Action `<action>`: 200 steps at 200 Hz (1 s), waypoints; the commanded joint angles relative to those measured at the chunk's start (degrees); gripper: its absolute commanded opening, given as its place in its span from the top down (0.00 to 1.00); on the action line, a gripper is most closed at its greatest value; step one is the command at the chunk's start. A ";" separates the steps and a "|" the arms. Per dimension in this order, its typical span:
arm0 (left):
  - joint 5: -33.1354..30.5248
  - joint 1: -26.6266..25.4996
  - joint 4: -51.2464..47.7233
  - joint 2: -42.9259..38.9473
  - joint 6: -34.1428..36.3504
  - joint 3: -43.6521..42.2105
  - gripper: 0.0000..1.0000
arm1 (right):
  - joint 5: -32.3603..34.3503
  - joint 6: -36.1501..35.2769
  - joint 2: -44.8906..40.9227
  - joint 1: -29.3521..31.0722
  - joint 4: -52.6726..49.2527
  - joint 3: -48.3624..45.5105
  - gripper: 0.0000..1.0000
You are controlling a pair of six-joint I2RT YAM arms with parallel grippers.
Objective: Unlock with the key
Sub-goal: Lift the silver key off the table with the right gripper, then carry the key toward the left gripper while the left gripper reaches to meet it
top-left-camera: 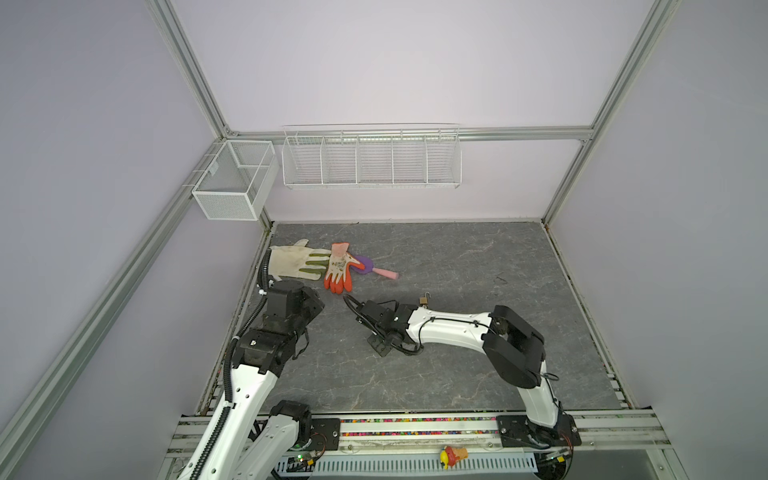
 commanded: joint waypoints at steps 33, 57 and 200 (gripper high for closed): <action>5.04 0.23 -0.10 -1.93 -2.55 1.36 0.48 | 5.29 -4.89 -13.24 -1.63 3.82 -6.80 0.93; 9.93 0.16 3.70 -2.09 -3.67 0.31 0.48 | 7.77 -6.62 -18.37 -1.85 4.15 -9.26 0.93; 25.59 -14.03 31.19 10.15 -12.14 -2.74 0.45 | 10.32 -14.96 -38.80 0.57 15.48 -20.75 0.93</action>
